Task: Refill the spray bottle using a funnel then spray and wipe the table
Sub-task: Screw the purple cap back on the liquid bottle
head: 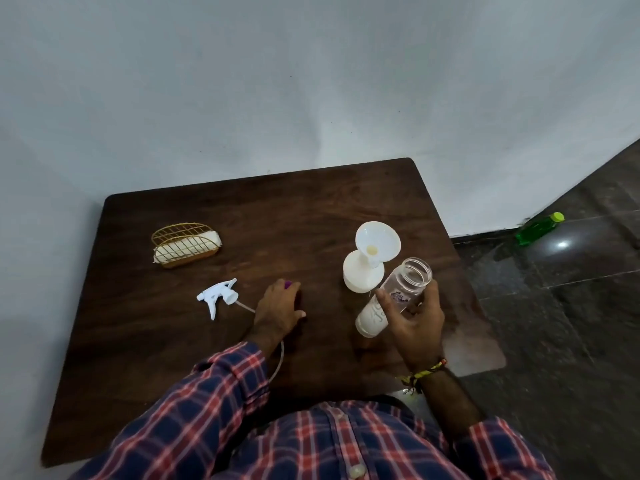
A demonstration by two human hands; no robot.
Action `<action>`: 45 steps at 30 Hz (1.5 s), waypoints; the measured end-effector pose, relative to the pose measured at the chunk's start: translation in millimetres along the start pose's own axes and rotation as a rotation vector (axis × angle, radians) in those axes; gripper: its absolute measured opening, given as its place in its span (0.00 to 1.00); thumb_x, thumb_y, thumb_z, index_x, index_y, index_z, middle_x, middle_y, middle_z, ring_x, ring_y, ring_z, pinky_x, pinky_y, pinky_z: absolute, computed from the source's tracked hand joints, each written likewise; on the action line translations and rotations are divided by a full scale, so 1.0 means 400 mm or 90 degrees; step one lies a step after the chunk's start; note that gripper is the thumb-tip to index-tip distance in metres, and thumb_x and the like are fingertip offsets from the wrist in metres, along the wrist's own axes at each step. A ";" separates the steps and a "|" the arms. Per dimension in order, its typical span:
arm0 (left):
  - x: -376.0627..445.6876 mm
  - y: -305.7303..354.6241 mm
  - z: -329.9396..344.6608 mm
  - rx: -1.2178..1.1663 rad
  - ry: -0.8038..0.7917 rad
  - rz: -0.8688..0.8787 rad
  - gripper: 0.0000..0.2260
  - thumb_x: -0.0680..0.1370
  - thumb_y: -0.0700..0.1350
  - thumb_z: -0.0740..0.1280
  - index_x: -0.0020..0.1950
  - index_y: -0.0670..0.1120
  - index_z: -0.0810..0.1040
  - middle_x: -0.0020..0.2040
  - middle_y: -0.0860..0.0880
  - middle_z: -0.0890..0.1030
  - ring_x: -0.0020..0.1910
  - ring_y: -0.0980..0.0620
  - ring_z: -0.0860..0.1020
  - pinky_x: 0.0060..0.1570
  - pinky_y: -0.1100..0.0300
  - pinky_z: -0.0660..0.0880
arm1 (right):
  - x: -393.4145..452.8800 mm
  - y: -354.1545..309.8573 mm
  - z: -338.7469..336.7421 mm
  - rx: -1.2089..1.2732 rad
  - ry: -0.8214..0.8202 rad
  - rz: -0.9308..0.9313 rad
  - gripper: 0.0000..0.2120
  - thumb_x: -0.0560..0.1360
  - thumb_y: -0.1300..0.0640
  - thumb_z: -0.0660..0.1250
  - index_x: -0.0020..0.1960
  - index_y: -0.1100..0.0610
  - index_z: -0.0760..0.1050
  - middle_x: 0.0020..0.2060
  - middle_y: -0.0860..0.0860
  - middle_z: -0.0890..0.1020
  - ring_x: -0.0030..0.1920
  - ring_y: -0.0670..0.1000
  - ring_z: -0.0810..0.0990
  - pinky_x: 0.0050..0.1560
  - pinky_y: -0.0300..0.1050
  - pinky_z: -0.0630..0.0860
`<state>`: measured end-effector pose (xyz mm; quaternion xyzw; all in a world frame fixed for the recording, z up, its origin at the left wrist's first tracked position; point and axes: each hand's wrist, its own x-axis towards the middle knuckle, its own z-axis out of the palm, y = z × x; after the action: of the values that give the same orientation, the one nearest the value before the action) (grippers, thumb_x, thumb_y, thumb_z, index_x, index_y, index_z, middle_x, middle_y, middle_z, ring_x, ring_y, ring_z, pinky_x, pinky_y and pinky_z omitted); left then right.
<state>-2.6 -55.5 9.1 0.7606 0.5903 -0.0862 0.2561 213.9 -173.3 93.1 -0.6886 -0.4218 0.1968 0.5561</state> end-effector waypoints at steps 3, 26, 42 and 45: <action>0.014 0.000 0.002 0.029 0.039 0.003 0.29 0.76 0.48 0.70 0.74 0.49 0.64 0.71 0.43 0.65 0.67 0.44 0.69 0.64 0.50 0.72 | -0.011 -0.011 0.005 0.007 0.004 0.010 0.26 0.67 0.57 0.78 0.60 0.61 0.72 0.50 0.53 0.83 0.49 0.51 0.84 0.48 0.56 0.81; -0.251 0.087 -0.313 -0.882 0.416 0.080 0.21 0.66 0.46 0.76 0.58 0.45 0.81 0.54 0.51 0.83 0.54 0.56 0.81 0.49 0.62 0.80 | -0.044 -0.131 0.269 -0.185 -0.258 -0.155 0.28 0.70 0.38 0.69 0.66 0.47 0.70 0.55 0.45 0.80 0.54 0.46 0.80 0.52 0.51 0.79; -0.248 0.149 -0.329 -0.695 0.586 -0.147 0.22 0.61 0.59 0.79 0.44 0.48 0.77 0.40 0.53 0.81 0.39 0.56 0.82 0.34 0.60 0.81 | -0.002 -0.177 0.257 -0.331 -0.211 -0.272 0.28 0.69 0.42 0.67 0.68 0.47 0.69 0.49 0.50 0.79 0.48 0.55 0.78 0.44 0.55 0.78; -0.245 0.162 -0.341 -0.625 0.612 -0.193 0.24 0.62 0.64 0.76 0.44 0.48 0.75 0.39 0.54 0.79 0.38 0.56 0.81 0.34 0.60 0.80 | 0.002 -0.185 0.254 -0.344 -0.203 -0.276 0.27 0.70 0.43 0.66 0.68 0.46 0.69 0.49 0.51 0.78 0.48 0.55 0.77 0.46 0.57 0.77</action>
<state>6.9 -83.2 186.5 0.4202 0.7081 0.5014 0.2657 112.3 -109.7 131.2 -0.6662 -0.6754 0.0606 0.3105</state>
